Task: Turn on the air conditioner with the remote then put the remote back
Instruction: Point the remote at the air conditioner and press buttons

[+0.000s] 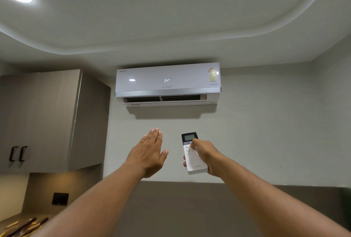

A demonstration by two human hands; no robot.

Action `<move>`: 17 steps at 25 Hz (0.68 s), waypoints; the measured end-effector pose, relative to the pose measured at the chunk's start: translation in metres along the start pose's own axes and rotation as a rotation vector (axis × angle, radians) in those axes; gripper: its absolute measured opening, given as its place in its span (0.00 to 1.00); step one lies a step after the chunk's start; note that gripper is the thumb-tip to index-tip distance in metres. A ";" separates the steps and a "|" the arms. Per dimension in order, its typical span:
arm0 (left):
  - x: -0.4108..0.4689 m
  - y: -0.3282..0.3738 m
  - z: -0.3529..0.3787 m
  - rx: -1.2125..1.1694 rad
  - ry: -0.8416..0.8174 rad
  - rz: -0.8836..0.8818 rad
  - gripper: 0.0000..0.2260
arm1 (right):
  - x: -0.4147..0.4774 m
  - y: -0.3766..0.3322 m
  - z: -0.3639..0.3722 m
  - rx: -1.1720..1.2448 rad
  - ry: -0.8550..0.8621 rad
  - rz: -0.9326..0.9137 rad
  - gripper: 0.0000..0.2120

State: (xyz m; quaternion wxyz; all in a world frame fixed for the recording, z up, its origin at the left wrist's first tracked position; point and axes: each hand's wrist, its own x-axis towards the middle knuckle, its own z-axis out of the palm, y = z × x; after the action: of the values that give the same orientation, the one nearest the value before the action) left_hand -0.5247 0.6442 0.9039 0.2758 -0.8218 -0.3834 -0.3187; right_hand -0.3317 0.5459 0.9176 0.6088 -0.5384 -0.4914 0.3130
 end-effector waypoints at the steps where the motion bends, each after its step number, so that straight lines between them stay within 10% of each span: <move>1: 0.001 0.000 -0.001 0.000 0.001 0.000 0.32 | 0.000 0.000 0.000 -0.001 0.000 -0.002 0.14; 17: 0.005 0.001 -0.006 -0.012 0.022 -0.011 0.32 | 0.001 0.000 0.001 -0.028 0.014 -0.012 0.12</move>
State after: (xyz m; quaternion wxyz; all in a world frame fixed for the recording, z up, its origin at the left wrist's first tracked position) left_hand -0.5234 0.6418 0.9120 0.2734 -0.8178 -0.3828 -0.3315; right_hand -0.3325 0.5472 0.9177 0.6065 -0.5463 -0.4945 0.2986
